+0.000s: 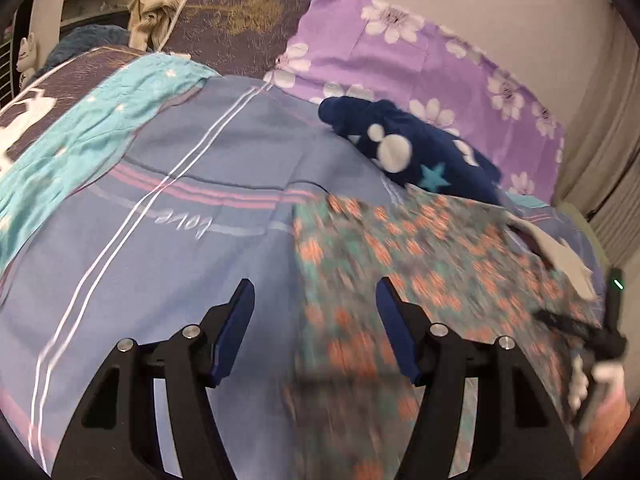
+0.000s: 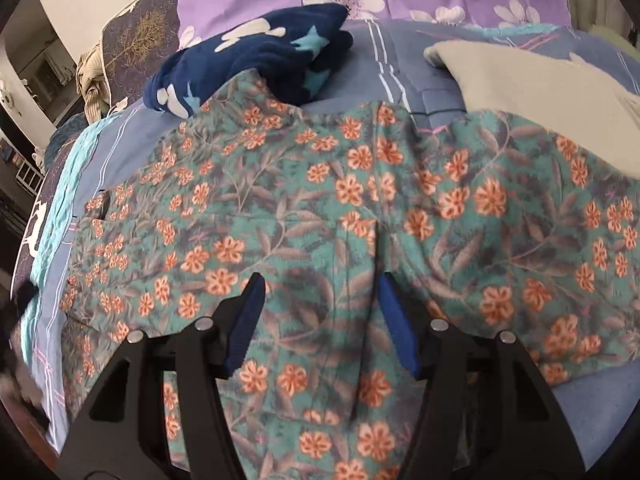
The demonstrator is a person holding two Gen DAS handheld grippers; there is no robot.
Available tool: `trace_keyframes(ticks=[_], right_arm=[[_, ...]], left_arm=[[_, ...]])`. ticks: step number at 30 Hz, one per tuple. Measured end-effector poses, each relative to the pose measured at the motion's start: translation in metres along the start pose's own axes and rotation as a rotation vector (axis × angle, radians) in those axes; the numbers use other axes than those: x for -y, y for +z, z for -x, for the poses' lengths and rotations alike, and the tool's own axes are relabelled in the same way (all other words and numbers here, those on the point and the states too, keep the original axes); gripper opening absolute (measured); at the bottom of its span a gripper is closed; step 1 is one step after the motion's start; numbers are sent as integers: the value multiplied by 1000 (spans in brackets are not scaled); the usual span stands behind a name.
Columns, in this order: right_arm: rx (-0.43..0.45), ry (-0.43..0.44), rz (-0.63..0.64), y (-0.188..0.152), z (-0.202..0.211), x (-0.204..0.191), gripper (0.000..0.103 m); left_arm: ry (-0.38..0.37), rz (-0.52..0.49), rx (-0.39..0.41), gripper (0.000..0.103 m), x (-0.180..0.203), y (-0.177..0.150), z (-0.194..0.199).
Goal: Fold small clothes
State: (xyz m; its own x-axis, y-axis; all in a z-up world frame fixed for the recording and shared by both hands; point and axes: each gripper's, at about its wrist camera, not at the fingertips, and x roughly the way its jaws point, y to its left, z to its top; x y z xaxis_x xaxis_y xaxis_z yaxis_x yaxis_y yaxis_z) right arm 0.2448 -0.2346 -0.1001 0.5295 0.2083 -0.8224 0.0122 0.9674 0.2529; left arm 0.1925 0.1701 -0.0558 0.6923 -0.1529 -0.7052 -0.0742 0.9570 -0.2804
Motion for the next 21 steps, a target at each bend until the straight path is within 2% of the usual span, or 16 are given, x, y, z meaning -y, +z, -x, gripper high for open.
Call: trace_keyframes(ticks=[3,5,6,7,8,9,11,12,14,15,17,18,19,21], right_arm=[[10,11,-4,1,-1,-1,60],[18,22,-13,3,-1,1,60],[22,27,-18,5,-3,2,54],[26,22,-16,6,-4,2,28],[26,13,7,8,-6,-1,10],[26,13,25,9,-7,-4,6],[100,25,46,11,8,-10,6],[155,12,46,13,21,-12,6],[182,11,24,18,26,-11,8],[165,3,11,21,22,-10,11],[63,-42,-6,24,0,-7,14],[28,-72,-7,23,-8,-6,18],[25,-91,-15,18,-10,-3,20],[66,-79,-22,10,2,3,28]], left_arm=[[15,68,-99,61,-9,22,-55],[32,79,-126,20,-7,31,-80],[20,80,-130,2,-6,33,-85],[23,81,-108,2,-3,36,-83],[46,52,-41,2,3,39,-71],[64,25,10,2,9,41,-59],[121,-53,92,2,20,42,-37],[158,-100,96,2,22,44,-37],[215,-162,39,3,23,40,-53],[232,-172,19,4,23,38,-60],[289,-197,-7,6,19,30,-69],[303,-196,-1,13,16,26,-67],[300,-183,17,23,15,24,-62],[262,-140,72,29,10,20,-40]])
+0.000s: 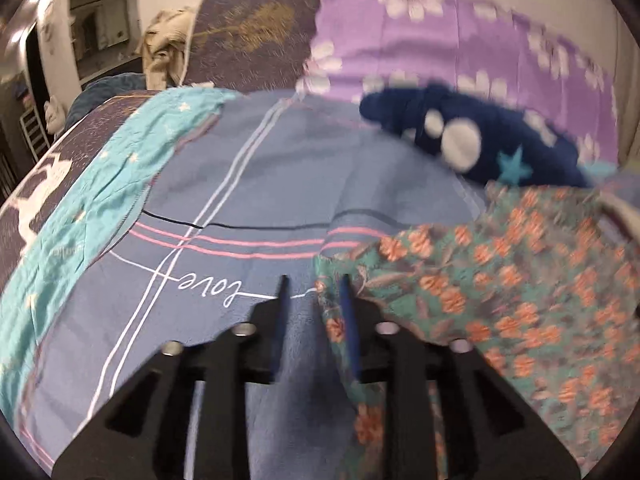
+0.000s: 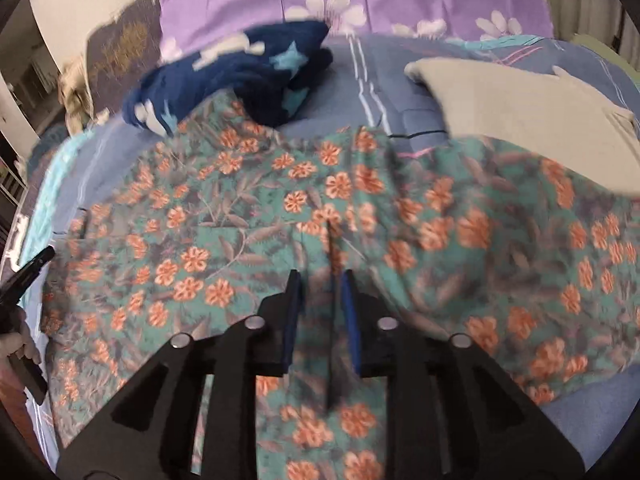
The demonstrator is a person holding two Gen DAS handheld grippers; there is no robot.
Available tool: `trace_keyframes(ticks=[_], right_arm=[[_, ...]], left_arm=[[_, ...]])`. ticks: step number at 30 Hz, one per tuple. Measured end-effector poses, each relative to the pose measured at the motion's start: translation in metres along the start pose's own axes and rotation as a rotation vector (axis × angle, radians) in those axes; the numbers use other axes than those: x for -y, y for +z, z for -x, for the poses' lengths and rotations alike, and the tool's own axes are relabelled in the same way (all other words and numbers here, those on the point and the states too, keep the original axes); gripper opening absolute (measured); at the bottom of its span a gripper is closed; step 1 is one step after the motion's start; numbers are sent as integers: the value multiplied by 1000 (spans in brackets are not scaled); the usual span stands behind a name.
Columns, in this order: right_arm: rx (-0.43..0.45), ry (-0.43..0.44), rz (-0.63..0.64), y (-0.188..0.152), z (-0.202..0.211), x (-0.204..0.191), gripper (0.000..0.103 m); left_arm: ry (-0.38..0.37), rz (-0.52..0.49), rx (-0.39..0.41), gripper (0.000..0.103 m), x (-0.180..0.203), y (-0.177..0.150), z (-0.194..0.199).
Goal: Fold small clothes
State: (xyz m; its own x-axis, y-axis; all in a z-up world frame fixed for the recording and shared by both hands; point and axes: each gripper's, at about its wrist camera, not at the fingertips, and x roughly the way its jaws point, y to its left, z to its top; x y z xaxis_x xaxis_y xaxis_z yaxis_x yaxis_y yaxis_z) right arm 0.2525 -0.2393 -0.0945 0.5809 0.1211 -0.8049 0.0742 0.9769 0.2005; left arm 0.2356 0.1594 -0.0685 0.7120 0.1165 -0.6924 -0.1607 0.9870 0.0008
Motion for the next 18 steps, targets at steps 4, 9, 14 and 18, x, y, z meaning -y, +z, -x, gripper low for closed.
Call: trace_keyframes(ticks=[4,9,14,18], right_arm=[[52,41,40,-12,33,4,28],[-77,52,172,-36,13,-22,26],[-10,-5,227,-52,12,-28,26],[44,97,68,-52,54,11,31]], left_arm=[[-163,-10,51,29,17,-7,40],[-170,-225,-164,40,66,-55,10],[-62,-325,-95,44,80,-68,15],[-74,-299,-79,44,73,-66,27]])
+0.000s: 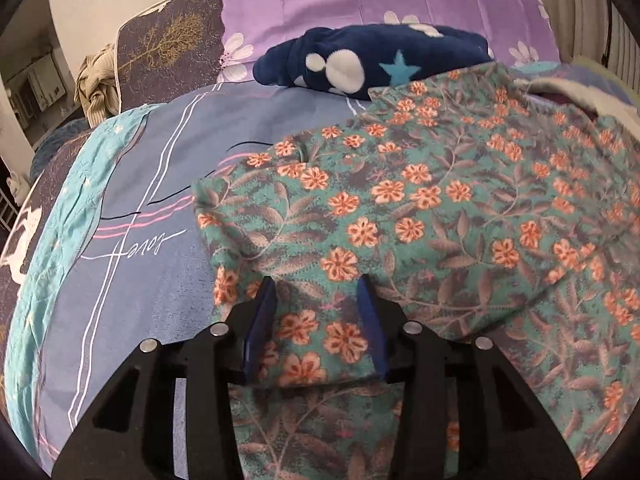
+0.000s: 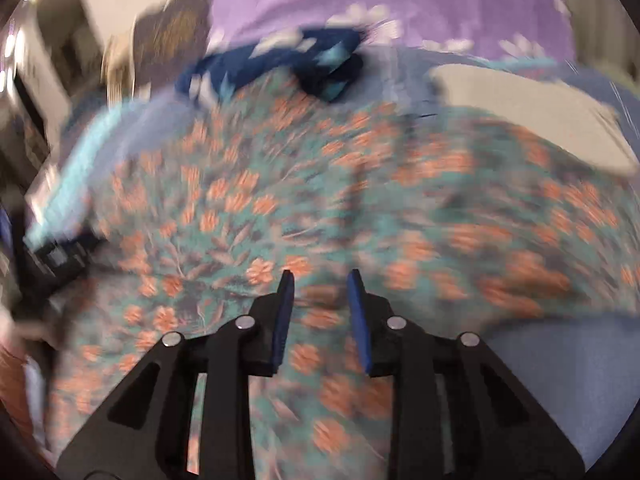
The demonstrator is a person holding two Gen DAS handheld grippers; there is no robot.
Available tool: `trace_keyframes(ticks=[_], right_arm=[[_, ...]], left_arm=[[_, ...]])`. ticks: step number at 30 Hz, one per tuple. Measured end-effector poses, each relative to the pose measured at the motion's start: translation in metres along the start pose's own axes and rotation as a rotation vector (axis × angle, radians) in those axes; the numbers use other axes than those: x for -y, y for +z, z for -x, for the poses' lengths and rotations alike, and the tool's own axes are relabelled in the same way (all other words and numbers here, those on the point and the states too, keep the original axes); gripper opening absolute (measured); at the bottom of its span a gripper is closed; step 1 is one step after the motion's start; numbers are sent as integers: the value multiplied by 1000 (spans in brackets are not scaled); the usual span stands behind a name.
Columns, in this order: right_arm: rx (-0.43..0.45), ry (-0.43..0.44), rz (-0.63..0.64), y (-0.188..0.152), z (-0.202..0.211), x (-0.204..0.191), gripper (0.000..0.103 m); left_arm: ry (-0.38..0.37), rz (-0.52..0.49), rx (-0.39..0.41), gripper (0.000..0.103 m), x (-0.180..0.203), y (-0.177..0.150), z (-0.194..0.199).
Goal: Fold small clothes
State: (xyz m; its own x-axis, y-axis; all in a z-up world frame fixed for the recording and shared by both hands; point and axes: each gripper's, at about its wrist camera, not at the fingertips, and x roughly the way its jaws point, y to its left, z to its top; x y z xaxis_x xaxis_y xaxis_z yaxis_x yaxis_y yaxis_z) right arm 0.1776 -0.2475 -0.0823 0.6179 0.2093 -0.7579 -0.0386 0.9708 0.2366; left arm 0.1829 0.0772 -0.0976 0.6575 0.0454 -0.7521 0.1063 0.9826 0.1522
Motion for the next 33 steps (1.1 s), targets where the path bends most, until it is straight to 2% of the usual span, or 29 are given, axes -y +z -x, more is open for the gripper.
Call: trace_keyframes(ticks=[3,4,6,7,10,12,13,16,17,18,19,20,22,23,26,27,30,33], right_arm=[[109,-4,-225,1,48,73,39],[157,-41,-348,-3,70,115,39],[198,-102,-524,-15,96,169,42],[231,-145,-680,-29,115,209,42],[327,-177,-919,-60,144,271,46],[332,-201,-987,-72,146,292,47],[342,-182,-1041,-79,145,304,46],[409,-72,-1116,-81,136,324,51],[419,-66,-1116,-78,133,327,50],[426,-70,-1119,-74,130,334,35],[432,-94,-1137,-70,128,338,9],[434,-96,-1154,-67,122,339,6],[482,-42,-1147,-57,121,326,4],[498,-9,-1086,-47,122,312,4],[486,90,-798,5,111,225,4],[473,149,-679,24,105,183,4],[401,296,-421,51,78,84,4],[265,421,-218,49,26,-8,4]], left_arm=[[-122,93,67,44,-9,5,21],[-143,106,84,44,-7,6,23],[-197,109,114,46,2,15,25],[-206,99,120,50,7,17,24],[-220,64,52,53,27,18,1],[-208,42,-25,56,37,13,-19],[-199,34,-16,58,39,12,-18],[-173,5,-20,59,45,13,-16],[-174,6,-19,59,44,12,-17],[-179,11,-19,59,43,12,-16],[-183,14,-19,59,42,12,-17],[-190,20,-17,59,41,12,-17],[-201,30,-15,60,39,13,-16],[-212,36,-15,61,37,12,-15],[-232,44,-16,63,35,13,-16],[-232,44,-16,63,36,13,-16],[-236,47,-14,63,35,13,-16],[-253,60,-12,64,33,12,-15]])
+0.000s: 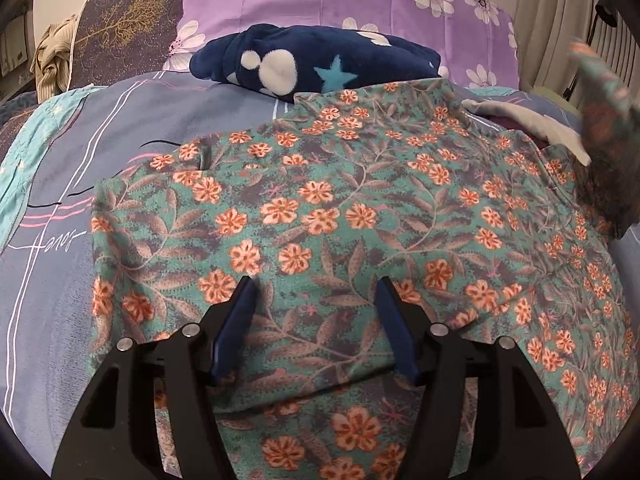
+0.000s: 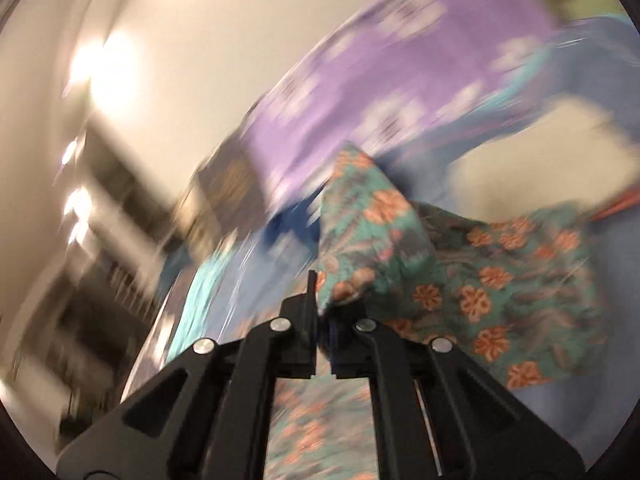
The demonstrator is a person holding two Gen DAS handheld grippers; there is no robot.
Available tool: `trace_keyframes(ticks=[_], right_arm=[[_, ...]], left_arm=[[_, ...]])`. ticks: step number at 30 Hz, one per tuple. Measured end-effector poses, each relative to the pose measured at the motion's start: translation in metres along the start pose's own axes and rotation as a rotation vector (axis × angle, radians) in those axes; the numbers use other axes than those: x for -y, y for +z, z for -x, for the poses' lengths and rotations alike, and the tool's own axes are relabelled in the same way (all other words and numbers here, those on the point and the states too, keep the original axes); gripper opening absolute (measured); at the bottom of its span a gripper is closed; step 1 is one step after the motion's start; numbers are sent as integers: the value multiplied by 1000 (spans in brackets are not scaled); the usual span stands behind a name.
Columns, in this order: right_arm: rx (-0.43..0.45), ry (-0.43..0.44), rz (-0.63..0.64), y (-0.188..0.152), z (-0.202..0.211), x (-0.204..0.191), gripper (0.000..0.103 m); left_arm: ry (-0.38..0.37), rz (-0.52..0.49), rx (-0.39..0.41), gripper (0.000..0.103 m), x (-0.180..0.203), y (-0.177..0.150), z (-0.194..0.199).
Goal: Fold small clothes
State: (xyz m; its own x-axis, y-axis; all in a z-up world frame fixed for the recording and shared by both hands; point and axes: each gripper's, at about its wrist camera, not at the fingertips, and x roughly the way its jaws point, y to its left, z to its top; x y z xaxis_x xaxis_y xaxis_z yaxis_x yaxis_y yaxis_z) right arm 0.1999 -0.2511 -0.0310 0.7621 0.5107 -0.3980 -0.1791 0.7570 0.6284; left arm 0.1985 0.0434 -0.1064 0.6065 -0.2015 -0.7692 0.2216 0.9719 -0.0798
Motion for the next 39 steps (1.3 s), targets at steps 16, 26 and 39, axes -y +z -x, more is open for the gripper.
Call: trace_keyframes(ticks=[16,26,39], right_arm=[[-264,-148,255,-108,-85,-42,57],[-315,-156,949,-161,-100,-112,53],[-212,-384,1344,-224,-70,-114,60]], left_arm=[[-375,193,-20,66,11,23,23],[-369,292,-80,66,-18,17,6],[-389,179,-114,41,22,14,-4]])
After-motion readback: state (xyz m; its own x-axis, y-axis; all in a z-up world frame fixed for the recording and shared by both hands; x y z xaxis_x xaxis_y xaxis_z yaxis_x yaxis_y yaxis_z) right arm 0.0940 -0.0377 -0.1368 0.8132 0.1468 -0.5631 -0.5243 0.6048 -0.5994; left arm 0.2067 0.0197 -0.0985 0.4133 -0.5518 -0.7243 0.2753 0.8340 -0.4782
